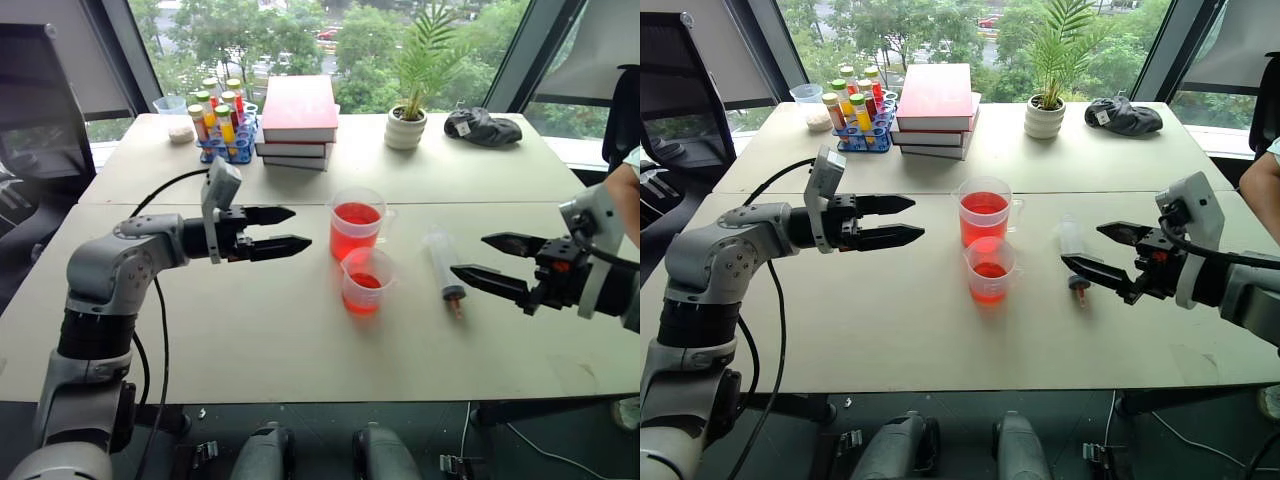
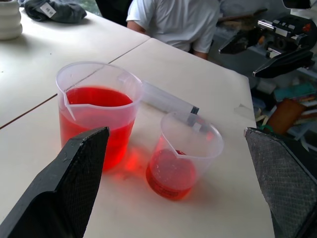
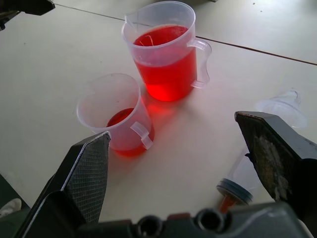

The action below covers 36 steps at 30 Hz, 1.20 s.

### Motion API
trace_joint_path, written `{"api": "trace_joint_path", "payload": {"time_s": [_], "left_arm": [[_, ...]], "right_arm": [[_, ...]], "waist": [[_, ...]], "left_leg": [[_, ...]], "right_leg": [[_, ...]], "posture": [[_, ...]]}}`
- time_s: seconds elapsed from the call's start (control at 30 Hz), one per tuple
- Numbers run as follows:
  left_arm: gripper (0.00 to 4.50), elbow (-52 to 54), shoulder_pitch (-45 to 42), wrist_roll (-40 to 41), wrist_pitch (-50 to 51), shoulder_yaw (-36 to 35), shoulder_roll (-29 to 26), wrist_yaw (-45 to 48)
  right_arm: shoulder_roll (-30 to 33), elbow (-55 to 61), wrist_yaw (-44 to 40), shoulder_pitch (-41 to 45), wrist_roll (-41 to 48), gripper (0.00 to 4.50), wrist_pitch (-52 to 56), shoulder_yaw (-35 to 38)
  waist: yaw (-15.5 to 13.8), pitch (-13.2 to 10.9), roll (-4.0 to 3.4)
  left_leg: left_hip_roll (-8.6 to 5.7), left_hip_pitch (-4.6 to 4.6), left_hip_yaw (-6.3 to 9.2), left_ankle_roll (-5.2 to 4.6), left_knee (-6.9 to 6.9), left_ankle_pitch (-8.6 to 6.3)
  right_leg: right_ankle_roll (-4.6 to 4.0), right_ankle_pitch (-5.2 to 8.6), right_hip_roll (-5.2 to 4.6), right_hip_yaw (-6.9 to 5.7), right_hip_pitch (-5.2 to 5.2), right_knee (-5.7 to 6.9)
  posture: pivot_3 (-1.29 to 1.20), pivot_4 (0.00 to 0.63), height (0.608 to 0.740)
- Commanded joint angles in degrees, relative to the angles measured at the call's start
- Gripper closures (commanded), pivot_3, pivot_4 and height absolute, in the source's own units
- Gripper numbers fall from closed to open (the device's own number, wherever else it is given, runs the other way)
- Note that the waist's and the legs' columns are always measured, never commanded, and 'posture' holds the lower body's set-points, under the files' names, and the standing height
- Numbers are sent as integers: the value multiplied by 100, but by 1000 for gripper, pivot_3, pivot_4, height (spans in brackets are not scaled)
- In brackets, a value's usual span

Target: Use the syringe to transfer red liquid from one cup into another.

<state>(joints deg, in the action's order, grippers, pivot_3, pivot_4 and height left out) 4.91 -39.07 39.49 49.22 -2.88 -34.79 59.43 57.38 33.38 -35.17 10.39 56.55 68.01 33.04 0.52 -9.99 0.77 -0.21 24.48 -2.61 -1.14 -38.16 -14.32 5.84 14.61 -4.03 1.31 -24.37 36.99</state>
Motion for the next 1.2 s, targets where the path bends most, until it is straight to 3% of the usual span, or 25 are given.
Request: {"api": "trace_joint_path", "payload": {"time_s": [0.03,0.43,0.7,0.93,1.2], "left_arm": [[0,60,-147,-14,-247,71,81,66],[0,-139,-189,17,-451,37,155,224],[0,-227,-208,-60,-566,155,278,189],[0,-461,-296,-172,-695,277,398,285],[0,-553,-305,-364,-916,427,482,319]], "right_arm": [[94,0,-35,-59,-25,83,-198,252],[50,-54,187,-197,-165,83,-357,149],[266,-719,304,95,-526,83,-204,-302],[313,-1596,635,1197,-608,83,454,-1048],[-15,-3149,694,3004,-1436,83,1111,-2948]], "waist": [[1,0,0],[4,0,0],[-2,0,0],[15,0,0],[23,0,0]], "left_leg": [[0,0,0,0,0,0],[0,-1,-1,0,-1,0],[1,-1,-1,0,-2,0],[2,-3,-1,0,-3,0],[2,0,-3,0,0,0]], "right_leg": [[0,0,0,0,0,0],[1,0,15,1,1,1],[0,0,18,2,1,1],[-1,0,18,4,1,2],[-7,3,1,8,-6,1]], "posture": [[0,150,740],[0,150,740],[0,150,740],[0,150,740],[0,150,740]]}}
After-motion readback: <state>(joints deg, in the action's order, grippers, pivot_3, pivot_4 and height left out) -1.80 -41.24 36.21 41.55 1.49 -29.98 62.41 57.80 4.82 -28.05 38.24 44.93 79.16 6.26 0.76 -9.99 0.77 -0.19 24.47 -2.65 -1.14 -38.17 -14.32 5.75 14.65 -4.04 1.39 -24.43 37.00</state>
